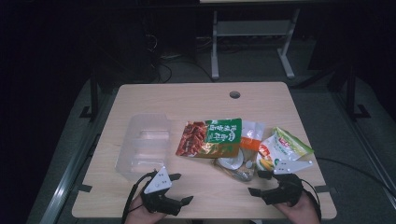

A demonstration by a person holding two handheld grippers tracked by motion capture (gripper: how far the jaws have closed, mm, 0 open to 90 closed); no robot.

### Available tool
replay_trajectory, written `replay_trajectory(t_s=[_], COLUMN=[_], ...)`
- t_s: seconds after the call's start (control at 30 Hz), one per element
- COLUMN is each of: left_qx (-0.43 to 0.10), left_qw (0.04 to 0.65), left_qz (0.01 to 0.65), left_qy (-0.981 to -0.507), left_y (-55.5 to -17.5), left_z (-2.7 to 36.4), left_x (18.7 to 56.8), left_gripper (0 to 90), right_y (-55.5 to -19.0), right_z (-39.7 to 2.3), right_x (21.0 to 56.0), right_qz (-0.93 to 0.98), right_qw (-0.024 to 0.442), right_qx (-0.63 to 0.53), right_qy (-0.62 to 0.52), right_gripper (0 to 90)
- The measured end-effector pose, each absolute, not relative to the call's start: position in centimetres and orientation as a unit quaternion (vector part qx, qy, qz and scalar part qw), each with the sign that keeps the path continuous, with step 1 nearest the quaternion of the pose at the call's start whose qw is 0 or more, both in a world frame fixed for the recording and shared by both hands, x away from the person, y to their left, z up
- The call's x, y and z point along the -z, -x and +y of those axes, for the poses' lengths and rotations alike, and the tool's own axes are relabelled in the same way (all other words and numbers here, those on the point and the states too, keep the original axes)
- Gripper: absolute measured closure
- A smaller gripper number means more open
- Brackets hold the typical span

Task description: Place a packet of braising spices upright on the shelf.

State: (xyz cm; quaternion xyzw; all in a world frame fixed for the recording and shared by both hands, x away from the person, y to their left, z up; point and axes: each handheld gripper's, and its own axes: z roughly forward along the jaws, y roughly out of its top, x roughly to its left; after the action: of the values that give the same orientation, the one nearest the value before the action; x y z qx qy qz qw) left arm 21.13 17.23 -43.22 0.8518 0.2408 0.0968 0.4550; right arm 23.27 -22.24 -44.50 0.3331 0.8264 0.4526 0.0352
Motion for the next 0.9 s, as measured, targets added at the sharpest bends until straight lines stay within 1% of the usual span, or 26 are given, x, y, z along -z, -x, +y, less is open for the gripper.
replay_trajectory(t_s=[0.37,0.53,0.77,0.83,0.9], left_qx=[-0.100,-0.106,-0.113,-0.114,-0.115], left_qw=[0.460,0.461,0.461,0.459,0.459], left_qz=[0.244,0.241,0.237,0.236,0.234], left_qy=[-0.848,-0.847,-0.848,-0.849,-0.849], left_y=[-21.0,-20.9,-20.7,-20.7,-20.8], left_z=[17.7,17.8,17.9,17.8,17.8], left_x=[43.1,42.9,42.7,42.7,42.7], left_gripper=[17.5,17.6,17.6,17.7,17.7], right_y=[-23.4,-23.7,-25.5,-26.2,-27.0], right_z=[-21.7,-21.4,-21.0,-20.7,-20.4], right_x=[44.2,43.3,41.3,40.9,40.6], right_qz=[0.826,0.821,0.804,0.801,0.799], right_qw=[0.042,0.051,0.063,0.062,0.054], right_qx=[-0.453,-0.452,-0.456,-0.456,-0.453], right_qy=[-0.332,-0.346,-0.376,-0.384,-0.393], right_gripper=[22.9,22.9,24.7,28.0,28.9])
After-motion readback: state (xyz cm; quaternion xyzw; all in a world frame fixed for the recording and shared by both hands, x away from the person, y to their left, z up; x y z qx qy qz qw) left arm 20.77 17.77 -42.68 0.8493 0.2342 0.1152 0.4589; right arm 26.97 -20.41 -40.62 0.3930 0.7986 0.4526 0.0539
